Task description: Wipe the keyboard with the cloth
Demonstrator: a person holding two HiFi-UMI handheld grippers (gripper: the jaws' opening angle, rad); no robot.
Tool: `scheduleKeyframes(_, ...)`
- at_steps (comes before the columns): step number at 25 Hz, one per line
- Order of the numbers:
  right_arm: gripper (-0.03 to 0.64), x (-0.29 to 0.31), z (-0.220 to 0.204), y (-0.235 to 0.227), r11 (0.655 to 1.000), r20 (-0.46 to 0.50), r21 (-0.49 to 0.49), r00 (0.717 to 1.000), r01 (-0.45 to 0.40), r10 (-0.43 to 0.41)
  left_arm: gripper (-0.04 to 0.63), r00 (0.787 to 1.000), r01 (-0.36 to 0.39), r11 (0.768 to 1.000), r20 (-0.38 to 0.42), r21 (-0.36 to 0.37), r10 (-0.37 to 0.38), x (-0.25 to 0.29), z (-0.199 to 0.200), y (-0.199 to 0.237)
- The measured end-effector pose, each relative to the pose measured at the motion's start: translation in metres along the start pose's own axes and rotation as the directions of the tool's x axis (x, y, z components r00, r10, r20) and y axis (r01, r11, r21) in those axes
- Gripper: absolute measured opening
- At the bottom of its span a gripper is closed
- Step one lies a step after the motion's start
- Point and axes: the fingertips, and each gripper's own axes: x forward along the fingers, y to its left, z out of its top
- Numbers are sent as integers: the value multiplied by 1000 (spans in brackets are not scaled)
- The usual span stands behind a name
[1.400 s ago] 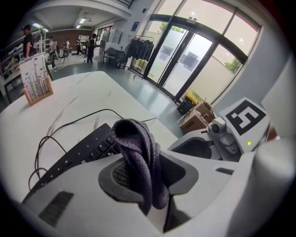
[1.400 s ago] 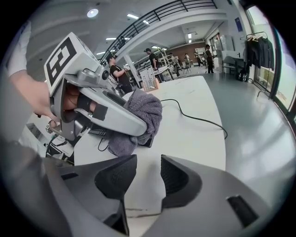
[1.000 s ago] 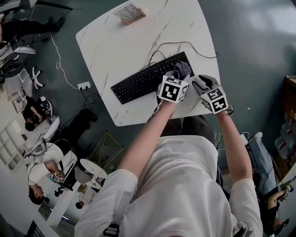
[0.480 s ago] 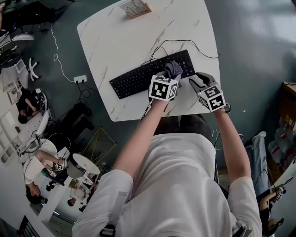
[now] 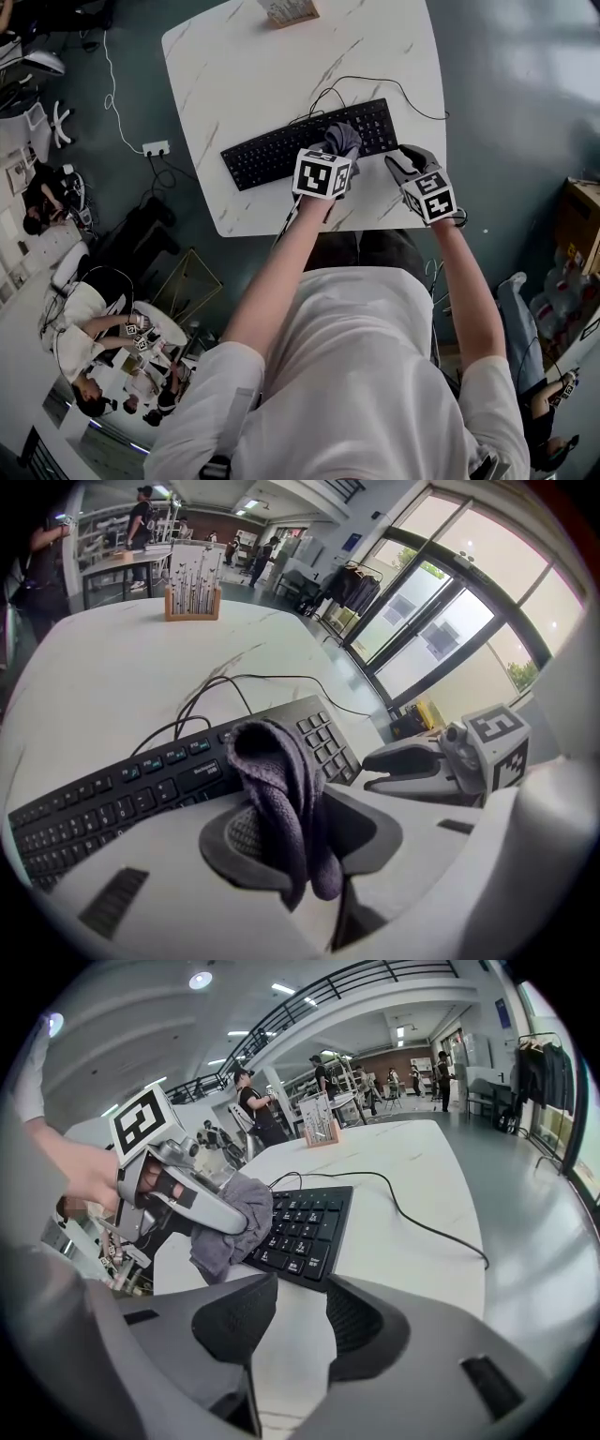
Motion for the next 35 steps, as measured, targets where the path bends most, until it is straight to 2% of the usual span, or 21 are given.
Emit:
scheduleKeyframes(19,161,4,-4,-2,999,-76,-17,996,42,-44,120,1000,0,998,-1,-59,-1,-16,-26,33)
scheduleKeyframes(35,161,8,4,13,998,-106,-11,993,59,-60,120,999,1,991,37,-132,4,-42,-49,71)
